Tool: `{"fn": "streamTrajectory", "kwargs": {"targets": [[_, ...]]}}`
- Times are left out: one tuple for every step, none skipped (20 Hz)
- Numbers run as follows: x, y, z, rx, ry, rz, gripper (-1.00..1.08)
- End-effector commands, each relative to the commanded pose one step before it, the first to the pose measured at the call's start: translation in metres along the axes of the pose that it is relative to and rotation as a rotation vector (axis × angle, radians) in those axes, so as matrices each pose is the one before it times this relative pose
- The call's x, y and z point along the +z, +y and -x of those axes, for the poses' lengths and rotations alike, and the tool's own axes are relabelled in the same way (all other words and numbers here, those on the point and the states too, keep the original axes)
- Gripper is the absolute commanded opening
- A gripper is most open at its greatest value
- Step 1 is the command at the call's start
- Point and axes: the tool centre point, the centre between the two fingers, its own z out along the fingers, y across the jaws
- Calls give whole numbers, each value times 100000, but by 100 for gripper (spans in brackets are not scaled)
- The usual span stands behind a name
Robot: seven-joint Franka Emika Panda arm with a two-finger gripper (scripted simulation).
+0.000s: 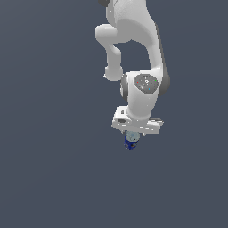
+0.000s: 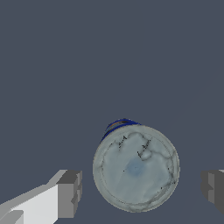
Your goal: Pick up the object and move it to a goal position.
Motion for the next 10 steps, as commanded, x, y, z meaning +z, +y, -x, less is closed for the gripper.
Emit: {"fn": "streamTrajectory", "kwargs": {"targets": [[683, 22, 36, 69, -91, 39, 100], [430, -20, 16, 0, 0, 0, 100], [503, 19, 8, 69, 7, 5, 100], [576, 17, 13, 69, 7, 5, 100], [582, -25, 27, 0, 0, 0, 100], [505, 20, 9, 69, 7, 5, 100], [434, -20, 16, 0, 0, 0, 100], [357, 23, -5, 69, 7, 4, 100], [287, -17, -1, 0, 0, 0, 100], [213, -17, -11, 0, 0, 0, 100]]}}
